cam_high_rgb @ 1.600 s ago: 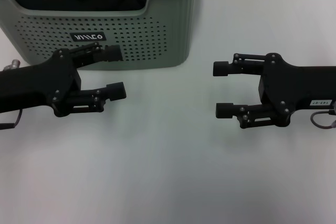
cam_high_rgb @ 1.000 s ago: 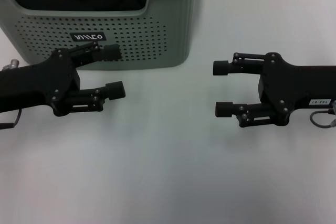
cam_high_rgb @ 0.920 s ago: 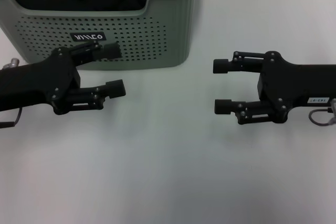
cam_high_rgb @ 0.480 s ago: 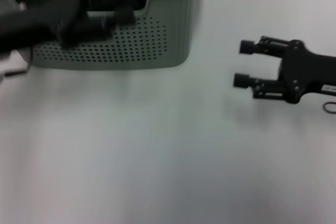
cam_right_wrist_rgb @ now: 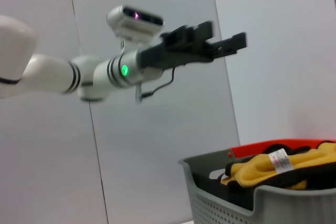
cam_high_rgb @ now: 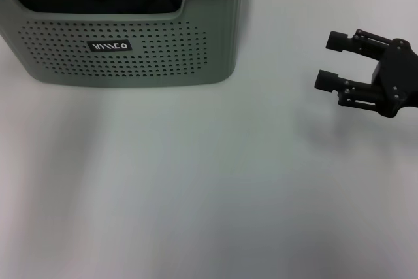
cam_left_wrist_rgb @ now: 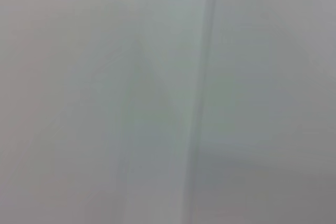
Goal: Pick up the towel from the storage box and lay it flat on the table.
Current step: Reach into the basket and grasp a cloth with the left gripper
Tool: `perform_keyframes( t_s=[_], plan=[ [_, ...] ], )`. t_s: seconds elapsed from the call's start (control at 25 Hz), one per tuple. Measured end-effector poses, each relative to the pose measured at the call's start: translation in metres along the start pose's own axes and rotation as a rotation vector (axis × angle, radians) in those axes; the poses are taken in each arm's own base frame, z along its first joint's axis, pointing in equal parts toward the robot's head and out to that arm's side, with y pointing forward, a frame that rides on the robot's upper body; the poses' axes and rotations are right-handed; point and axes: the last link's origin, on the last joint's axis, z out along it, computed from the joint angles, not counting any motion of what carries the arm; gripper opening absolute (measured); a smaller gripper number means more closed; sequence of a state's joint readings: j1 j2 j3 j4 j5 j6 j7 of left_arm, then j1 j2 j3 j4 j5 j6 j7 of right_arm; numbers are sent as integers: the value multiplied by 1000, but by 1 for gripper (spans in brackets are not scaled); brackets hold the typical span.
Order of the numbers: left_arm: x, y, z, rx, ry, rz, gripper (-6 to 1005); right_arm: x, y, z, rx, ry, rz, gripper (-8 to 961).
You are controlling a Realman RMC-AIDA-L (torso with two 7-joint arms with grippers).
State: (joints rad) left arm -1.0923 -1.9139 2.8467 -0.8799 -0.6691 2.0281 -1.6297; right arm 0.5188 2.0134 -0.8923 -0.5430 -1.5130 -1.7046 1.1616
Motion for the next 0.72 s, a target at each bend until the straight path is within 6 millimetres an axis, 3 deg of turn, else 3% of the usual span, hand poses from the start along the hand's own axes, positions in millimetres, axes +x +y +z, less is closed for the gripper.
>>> perform_keyframes(
  t_s=[0.16,0.2,0.44,0.72],
  plan=[
    [35,-16,8,197,-205,8,761,1,1,1,-4,-4,3,766],
    [35,-16,8,197,-205,8,759,1,2,0,-6,-5,5,766],
    [29,-45,12,460,-612,-53,750,0,3,2,-15,-8,8,766],
    [34,-47,17,606,-875,-87,738,-1,2,2,-11,-18,9,767]
  ],
)
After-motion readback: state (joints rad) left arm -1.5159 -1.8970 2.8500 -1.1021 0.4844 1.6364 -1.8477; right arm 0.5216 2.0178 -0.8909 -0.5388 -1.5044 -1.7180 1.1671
